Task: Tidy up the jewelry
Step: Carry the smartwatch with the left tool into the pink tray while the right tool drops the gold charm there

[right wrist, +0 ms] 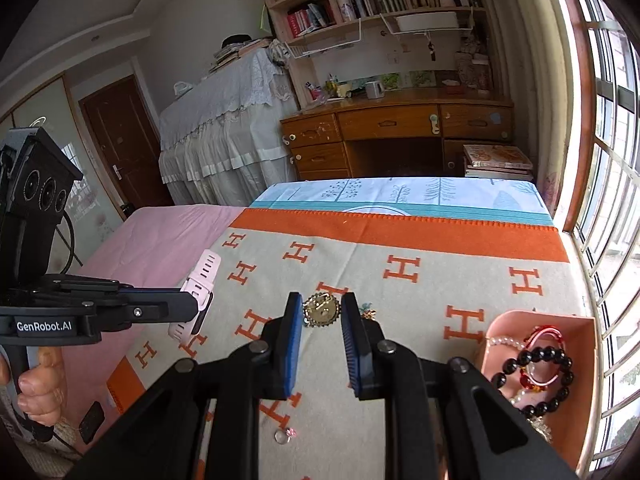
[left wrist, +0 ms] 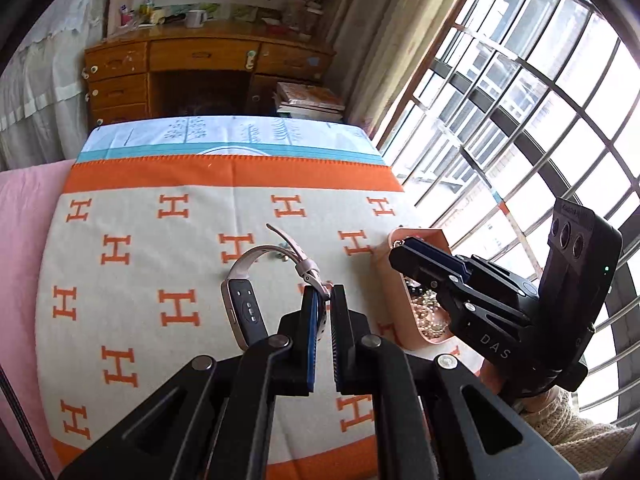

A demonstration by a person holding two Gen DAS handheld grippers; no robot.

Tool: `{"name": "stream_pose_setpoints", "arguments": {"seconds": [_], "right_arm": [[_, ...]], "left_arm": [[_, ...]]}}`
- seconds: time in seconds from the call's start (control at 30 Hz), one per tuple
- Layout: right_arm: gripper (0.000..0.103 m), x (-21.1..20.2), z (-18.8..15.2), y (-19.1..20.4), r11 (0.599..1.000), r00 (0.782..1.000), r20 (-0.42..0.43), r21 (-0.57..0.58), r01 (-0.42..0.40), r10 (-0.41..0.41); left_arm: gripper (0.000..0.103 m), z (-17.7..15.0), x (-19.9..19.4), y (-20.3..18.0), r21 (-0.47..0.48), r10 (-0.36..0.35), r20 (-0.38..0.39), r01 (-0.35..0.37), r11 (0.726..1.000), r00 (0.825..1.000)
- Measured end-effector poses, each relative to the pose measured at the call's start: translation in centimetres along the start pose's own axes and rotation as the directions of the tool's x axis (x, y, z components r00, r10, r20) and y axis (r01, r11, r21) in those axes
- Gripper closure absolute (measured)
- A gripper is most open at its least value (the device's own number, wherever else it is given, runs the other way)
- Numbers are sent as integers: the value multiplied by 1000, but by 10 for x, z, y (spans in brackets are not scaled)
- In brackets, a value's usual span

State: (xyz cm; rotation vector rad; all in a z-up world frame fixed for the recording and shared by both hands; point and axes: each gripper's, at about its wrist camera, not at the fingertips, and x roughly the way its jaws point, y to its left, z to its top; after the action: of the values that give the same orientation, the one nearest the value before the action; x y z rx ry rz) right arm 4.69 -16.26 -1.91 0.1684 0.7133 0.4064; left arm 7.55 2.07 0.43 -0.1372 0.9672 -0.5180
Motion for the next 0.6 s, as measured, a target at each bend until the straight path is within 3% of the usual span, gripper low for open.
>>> {"name": "stream_pose_setpoints", "arguments": {"seconds": [0.3,0.43,0.6], "right_arm": [[84,-80,-15,-81,980,988,71,157,122,-135],[84,-84,-35,-112,963,984,40,217,160,-172],[84,-71,-62,-141,946,986,-26,276,168,-167]], "left_arm": [[99,21,35,-124,181,-129,-33,132,974,991],[99,20,76,-150,183,-143,-111,162,970,983],[99,18,127,-153,150,-127,-192,157,976,973]]}}
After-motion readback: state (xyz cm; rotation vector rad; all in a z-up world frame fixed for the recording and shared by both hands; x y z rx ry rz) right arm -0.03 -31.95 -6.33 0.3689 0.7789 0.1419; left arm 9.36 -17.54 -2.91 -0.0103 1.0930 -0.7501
